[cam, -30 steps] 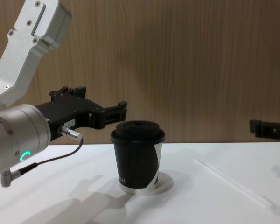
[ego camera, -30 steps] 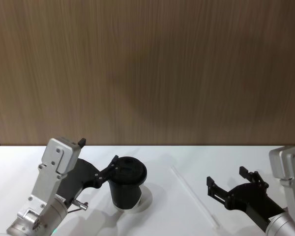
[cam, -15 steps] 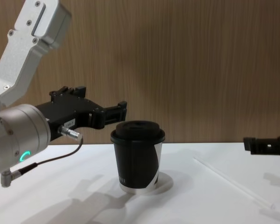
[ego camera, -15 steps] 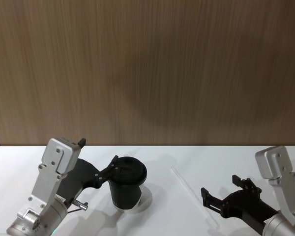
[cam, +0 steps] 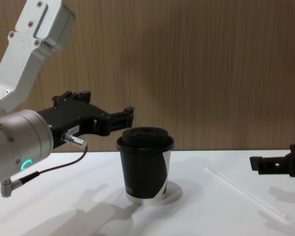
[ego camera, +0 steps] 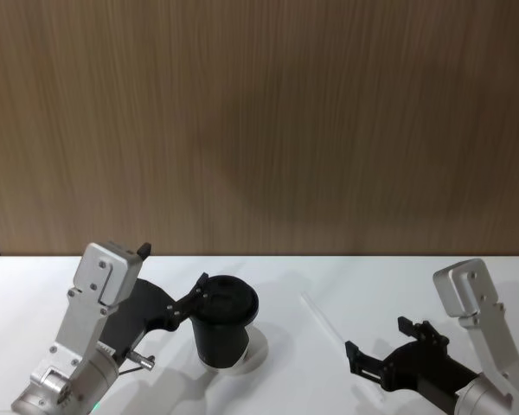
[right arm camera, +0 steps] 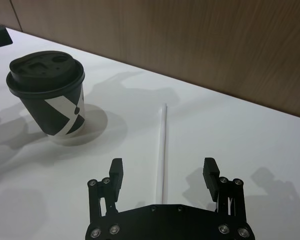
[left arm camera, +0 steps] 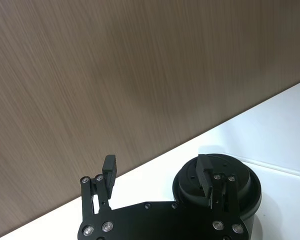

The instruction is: Pick up the straw with one hand, pass it to the other hand, and insert it into the cup.

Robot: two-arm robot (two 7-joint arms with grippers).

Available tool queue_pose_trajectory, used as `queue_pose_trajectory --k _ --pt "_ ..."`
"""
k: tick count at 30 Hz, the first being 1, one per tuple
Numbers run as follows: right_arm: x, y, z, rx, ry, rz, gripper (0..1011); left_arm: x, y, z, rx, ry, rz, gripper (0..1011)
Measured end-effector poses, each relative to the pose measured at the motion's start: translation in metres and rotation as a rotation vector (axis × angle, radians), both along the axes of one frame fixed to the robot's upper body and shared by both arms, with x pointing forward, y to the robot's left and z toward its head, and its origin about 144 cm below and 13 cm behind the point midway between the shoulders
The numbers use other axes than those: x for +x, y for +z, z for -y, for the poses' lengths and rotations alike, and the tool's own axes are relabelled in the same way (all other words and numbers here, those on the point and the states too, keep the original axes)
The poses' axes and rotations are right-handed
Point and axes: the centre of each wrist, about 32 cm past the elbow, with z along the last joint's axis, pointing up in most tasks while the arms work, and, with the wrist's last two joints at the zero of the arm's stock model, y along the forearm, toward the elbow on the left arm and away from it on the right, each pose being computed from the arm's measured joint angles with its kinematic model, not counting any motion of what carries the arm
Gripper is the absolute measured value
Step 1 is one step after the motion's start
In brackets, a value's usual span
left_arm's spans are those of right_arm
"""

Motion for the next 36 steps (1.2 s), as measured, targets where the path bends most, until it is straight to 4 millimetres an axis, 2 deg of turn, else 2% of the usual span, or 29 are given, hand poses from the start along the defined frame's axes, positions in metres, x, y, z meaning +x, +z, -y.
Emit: queue_pose_trajectory --k 18,36 --pt "0.007 -0.008 0.003 -0.004 0.011 -0.072 1001 0.0 0.0 0.0 0.0 0.0 0.0 1002" --pt "0.021 -0.016 0.015 0.0 0.003 -0.118 1001 0.0 0.0 0.0 0.0 0.0 0.0 1002"
